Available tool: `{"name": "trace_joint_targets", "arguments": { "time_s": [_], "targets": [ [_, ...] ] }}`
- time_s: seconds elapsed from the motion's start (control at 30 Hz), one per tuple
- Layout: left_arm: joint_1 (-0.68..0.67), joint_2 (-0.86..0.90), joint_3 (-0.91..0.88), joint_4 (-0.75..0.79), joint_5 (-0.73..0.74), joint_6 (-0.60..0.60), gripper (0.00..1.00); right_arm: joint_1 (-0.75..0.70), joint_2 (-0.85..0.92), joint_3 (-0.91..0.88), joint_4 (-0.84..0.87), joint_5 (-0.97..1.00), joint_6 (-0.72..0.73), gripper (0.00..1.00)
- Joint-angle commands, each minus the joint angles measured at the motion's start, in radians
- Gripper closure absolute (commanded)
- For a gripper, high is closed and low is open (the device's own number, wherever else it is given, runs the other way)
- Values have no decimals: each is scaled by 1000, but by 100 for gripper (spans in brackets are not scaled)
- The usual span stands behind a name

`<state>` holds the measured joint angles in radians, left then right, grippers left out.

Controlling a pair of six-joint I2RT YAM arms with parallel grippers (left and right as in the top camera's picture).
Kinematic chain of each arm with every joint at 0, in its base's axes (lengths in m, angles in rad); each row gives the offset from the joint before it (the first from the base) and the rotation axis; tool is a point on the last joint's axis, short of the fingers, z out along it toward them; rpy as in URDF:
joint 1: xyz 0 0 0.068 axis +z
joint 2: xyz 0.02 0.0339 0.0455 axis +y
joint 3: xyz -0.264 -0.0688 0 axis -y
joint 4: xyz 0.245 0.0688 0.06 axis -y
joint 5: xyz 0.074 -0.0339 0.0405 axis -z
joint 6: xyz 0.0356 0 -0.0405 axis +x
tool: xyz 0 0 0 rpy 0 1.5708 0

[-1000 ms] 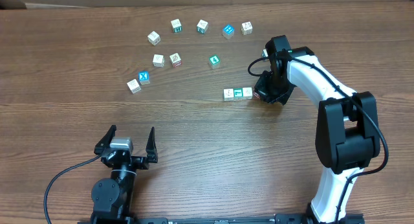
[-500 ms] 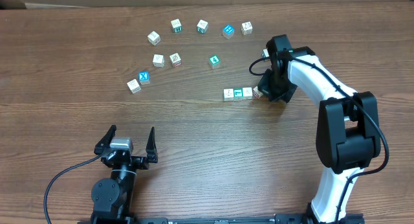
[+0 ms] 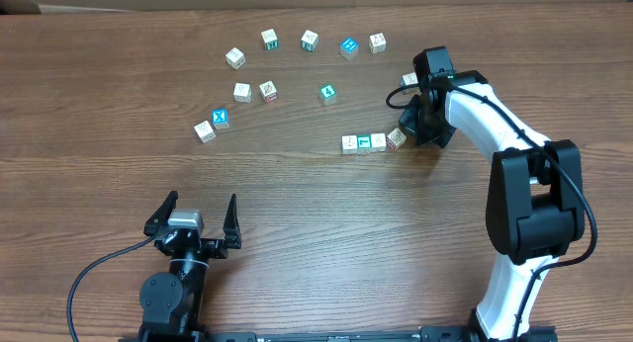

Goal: Form a horizontal line

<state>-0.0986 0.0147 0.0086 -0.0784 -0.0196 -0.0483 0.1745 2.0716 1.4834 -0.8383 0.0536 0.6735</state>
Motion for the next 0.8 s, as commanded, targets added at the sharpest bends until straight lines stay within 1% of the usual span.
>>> {"name": "trace_joint_targets", "arguments": {
  "time_s": [0.0,0.27,0.57,0.77],
  "targets": [
    [-6,-9,-4,3,-6,19,0,-1,6,-4,23,-14,-23,96],
    [-6,-9,-4,3,-6,19,0,0,6,-4,21,-85,-24,96],
    [-6,-9,-4,3,-6,19,0,0,6,-4,-35,-86,-23,96],
    [-6,-9,-4,3,-6,19,0,0,6,-4,-42,-135,-23,96]
  ]
}}
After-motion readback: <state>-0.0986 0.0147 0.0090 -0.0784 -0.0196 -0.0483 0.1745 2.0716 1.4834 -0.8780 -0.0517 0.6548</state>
